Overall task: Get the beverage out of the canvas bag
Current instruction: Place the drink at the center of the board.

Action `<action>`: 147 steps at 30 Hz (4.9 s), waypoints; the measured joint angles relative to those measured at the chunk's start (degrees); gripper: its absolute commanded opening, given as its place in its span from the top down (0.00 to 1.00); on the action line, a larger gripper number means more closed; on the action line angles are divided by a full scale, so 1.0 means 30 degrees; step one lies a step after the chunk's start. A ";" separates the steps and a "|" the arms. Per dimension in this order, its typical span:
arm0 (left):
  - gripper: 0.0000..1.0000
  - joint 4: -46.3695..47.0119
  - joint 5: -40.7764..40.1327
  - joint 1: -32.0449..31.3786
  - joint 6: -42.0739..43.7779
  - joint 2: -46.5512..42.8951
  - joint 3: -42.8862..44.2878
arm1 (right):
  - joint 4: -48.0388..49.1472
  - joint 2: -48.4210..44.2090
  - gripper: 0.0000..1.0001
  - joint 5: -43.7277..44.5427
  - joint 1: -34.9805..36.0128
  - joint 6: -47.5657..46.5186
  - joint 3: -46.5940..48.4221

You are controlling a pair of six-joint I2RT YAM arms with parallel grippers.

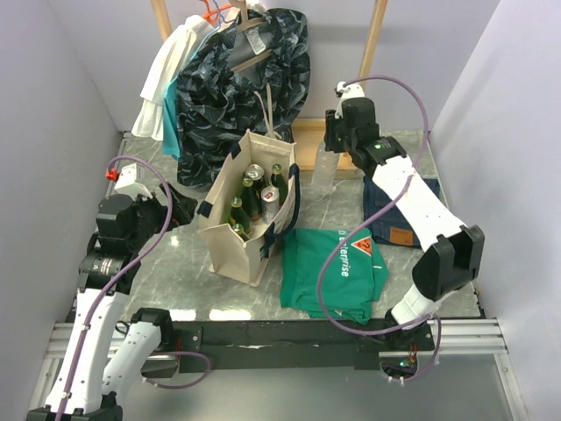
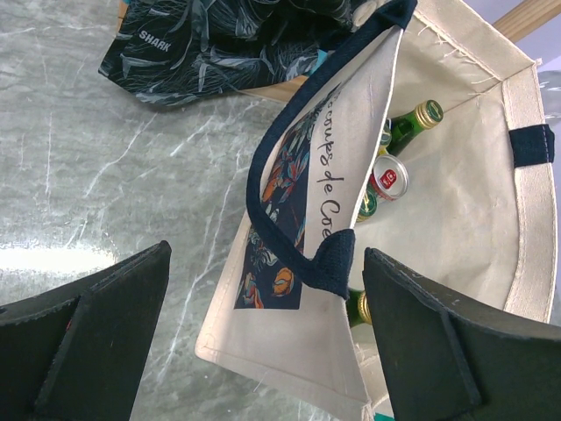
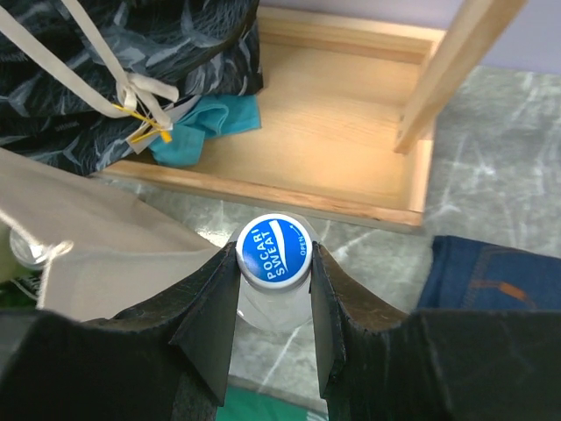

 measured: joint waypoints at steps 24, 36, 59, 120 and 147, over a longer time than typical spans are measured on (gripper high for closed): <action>0.04 -0.0015 0.0000 0.0000 0.0153 -0.0073 0.0000 | 0.7876 0.1115 1.00 0.1311 0.0612 -0.1158 -0.5574; 0.04 -0.0073 -0.0182 0.0000 0.0146 -0.0342 -0.0007 | 0.7956 0.1661 1.00 0.1304 0.0969 -0.1515 -0.4830; 0.04 -0.0452 -0.0663 0.0000 0.0226 -0.0699 -0.0007 | 0.8531 0.2936 1.00 0.1530 0.1996 -0.1581 -0.4044; 0.04 -0.0525 -0.0648 0.0000 0.0321 -0.0758 -0.0007 | 0.9034 0.3257 0.49 0.2718 0.2011 -0.0721 -0.4044; 0.04 -0.0794 -0.0750 0.0000 0.0299 -0.1151 -0.0007 | 0.9034 0.2776 0.43 0.2973 0.2011 -0.0656 -0.4058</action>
